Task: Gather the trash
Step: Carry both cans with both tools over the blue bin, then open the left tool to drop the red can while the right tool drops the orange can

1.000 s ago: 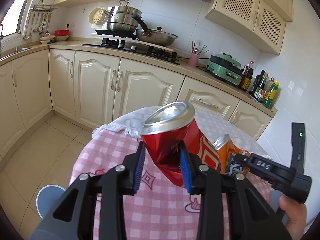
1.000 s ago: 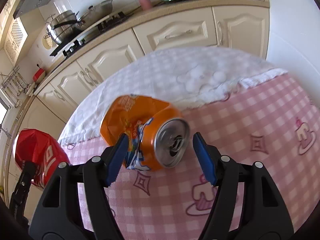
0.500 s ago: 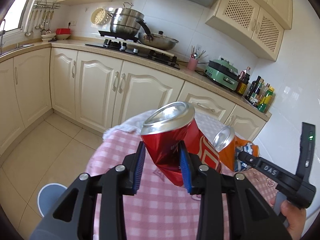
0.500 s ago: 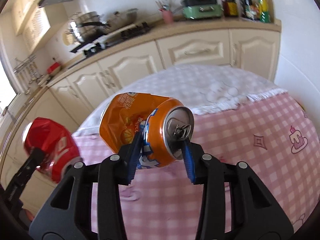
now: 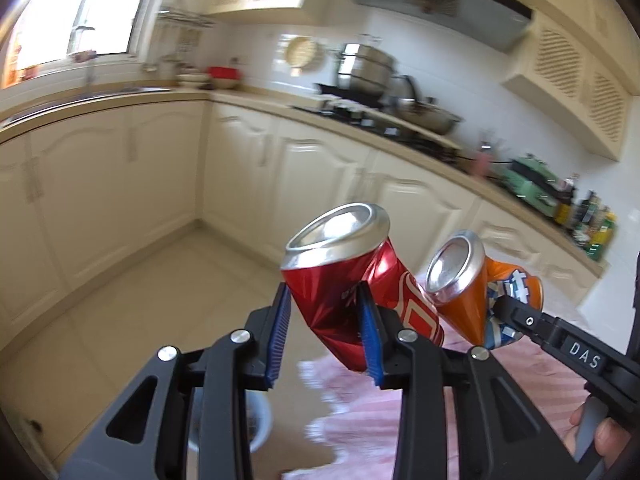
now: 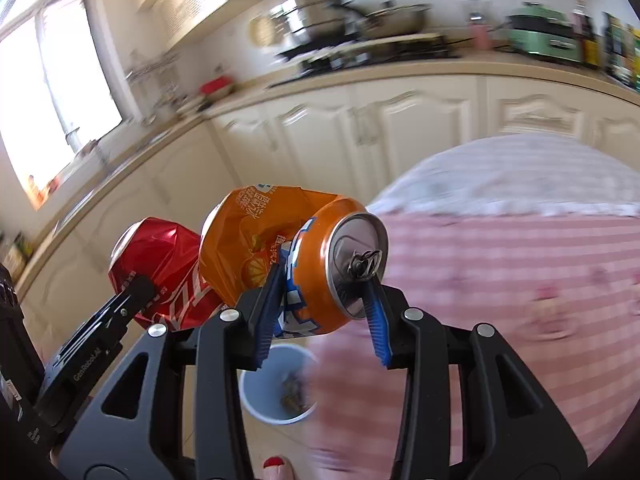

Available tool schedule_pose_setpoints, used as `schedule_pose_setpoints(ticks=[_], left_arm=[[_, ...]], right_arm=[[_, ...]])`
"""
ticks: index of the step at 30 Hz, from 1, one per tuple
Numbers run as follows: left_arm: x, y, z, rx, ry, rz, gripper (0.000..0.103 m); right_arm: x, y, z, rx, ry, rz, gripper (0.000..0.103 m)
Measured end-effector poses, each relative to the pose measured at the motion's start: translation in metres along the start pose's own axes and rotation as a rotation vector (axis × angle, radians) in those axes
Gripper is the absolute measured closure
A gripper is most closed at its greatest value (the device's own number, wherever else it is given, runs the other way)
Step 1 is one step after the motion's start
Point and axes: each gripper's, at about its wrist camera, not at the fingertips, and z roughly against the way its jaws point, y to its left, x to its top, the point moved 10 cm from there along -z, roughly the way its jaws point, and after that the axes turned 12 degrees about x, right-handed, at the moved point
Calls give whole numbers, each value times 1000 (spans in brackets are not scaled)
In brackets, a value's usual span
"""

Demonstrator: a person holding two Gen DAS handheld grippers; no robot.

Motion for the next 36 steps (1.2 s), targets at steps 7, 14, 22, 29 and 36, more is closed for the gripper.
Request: schedule_pose_setpoints(ticks=[7,14,22,29,36], left_arm=[[-39,120,-49,165,106,62,71],[-110,176,-132,226,320,85,71],[-186,186,-223,210,532,80,70],[-232,184,-270,149,657,95,69],[-253,185,-284,153,743,86,52]], right_arm=[[-50,77,-100,77,147,84,64],[-124,84,-192,50,315,132,64],[-202,22,-262,-55,462,81,64],[-245,-23,-292,-85,544,30,64],[-262,-46,-311,-102,587,-24,64]])
